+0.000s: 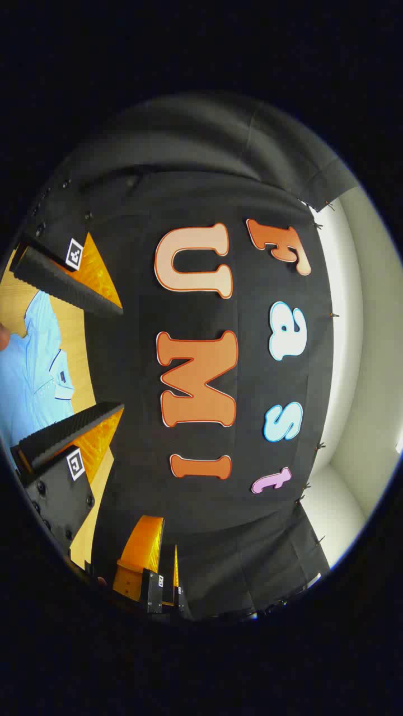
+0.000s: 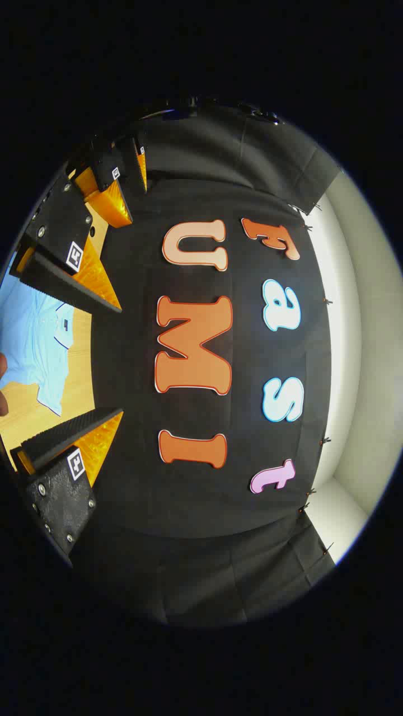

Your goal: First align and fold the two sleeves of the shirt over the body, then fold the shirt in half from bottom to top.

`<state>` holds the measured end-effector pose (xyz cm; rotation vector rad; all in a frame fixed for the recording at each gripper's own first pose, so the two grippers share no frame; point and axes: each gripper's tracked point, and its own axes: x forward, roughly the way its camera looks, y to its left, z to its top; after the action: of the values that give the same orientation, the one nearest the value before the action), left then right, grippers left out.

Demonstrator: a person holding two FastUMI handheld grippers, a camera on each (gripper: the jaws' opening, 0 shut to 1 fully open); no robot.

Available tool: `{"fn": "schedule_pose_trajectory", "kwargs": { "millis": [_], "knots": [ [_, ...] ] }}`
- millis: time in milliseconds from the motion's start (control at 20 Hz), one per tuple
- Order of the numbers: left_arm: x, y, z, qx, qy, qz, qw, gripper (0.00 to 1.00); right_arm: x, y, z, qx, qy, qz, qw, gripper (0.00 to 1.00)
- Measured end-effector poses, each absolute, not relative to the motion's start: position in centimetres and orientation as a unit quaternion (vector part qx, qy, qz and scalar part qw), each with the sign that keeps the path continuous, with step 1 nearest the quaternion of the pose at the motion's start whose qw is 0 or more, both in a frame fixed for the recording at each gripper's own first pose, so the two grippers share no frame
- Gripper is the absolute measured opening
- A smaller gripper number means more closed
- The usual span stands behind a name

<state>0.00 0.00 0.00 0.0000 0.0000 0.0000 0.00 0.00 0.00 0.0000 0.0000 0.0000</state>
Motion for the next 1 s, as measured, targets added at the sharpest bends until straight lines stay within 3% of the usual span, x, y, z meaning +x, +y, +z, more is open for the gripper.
{"fn": "schedule_pose_trajectory", "kwargs": {
  "millis": [750, 1000],
  "knots": [
    [2.5, -3.7, 0.9, 0.025, -0.009, 0.031, 0.999, 1.00, 4.8, -2.5, -2.0, -0.018, 0.026, 0.034, 0.999, 0.99],
    [2.8, -4.8, 1.0, 0.033, -0.014, 0.026, 0.999, 1.00, 6.9, -4.6, -6.1, -0.025, 0.086, 0.016, 0.996, 0.99]
  ]
}}
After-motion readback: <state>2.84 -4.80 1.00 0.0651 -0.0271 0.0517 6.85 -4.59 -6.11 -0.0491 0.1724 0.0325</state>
